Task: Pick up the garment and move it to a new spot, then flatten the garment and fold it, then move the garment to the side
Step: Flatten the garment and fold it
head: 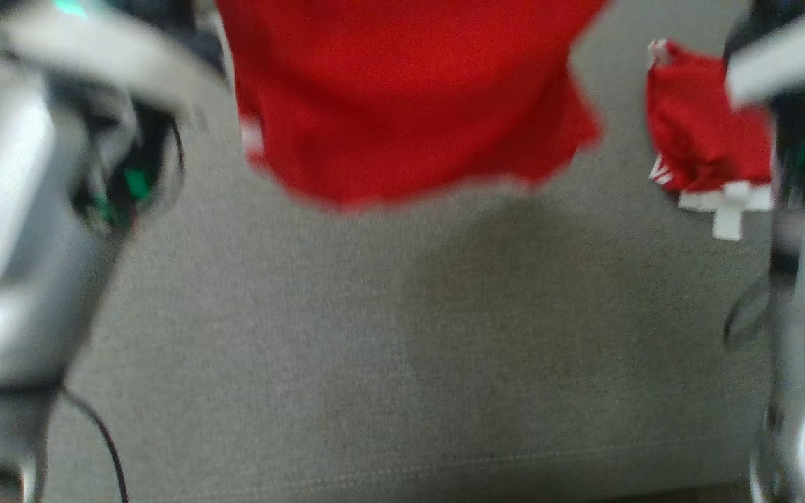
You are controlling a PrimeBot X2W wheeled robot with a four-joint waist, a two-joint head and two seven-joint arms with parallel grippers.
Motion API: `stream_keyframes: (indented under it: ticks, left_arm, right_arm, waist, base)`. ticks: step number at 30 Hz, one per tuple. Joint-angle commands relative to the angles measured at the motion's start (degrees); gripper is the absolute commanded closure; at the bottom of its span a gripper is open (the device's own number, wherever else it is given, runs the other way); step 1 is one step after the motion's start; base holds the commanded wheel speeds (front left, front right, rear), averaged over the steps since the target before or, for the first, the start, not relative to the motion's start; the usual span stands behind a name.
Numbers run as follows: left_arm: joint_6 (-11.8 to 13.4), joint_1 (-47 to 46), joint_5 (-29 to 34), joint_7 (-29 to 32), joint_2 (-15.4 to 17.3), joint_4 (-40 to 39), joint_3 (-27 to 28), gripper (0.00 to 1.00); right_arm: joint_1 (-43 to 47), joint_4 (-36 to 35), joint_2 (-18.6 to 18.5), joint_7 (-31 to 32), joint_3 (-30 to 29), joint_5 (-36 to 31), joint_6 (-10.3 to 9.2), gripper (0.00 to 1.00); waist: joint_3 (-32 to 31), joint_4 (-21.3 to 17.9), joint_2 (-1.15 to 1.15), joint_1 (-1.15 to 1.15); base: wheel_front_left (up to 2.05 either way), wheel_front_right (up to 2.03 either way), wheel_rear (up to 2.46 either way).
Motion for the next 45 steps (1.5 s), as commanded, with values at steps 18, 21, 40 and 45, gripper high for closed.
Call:
stream_keyframes:
  ticks: [18, 21, 40, 45]
  left_arm:
    - [-10.6, -33.8, 7.1, -11.0, -9.6, 35.5, 9.8, 1.0]
    - [-11.6, -28.3, 9.7, -11.1, -11.6, 34.9, 11.4, 1.0]
    - [-12.9, 5.0, 17.2, -11.1, -9.6, 24.7, 0.1, 1.0]
    - [-12.9, 9.2, 17.8, -11.1, -8.7, 24.5, -1.3, 1.0]
  right_arm:
    - [-40.8, 50.0, 3.1, -22.2, 1.2, -2.3, 0.18, 1.0]
    - [-39.3, 55.9, 3.2, -21.8, 1.6, -2.0, 0.18, 1.0]
    - [-20.8, 57.2, -2.3, -11.8, 13.5, 3.5, 0.18, 1.0]
    - [-15.9, 53.5, -4.7, -7.8, 17.0, 6.2, 0.18, 1.0]
  waist:
    - [22.7, 2.6, 0.0, 0.0]
    - [22.7, 3.1, 0.0, 0.0]
    - [11.1, 4.2, 0.0, 0.0]
    - [7.9, 3.9, 0.0, 0.0]
  base:
    - [0.0, 0.0, 0.0]
    - [0.0, 0.0, 0.0]
    - [0.0, 0.0, 0.0]
    - [0.0, 0.0, 0.0]
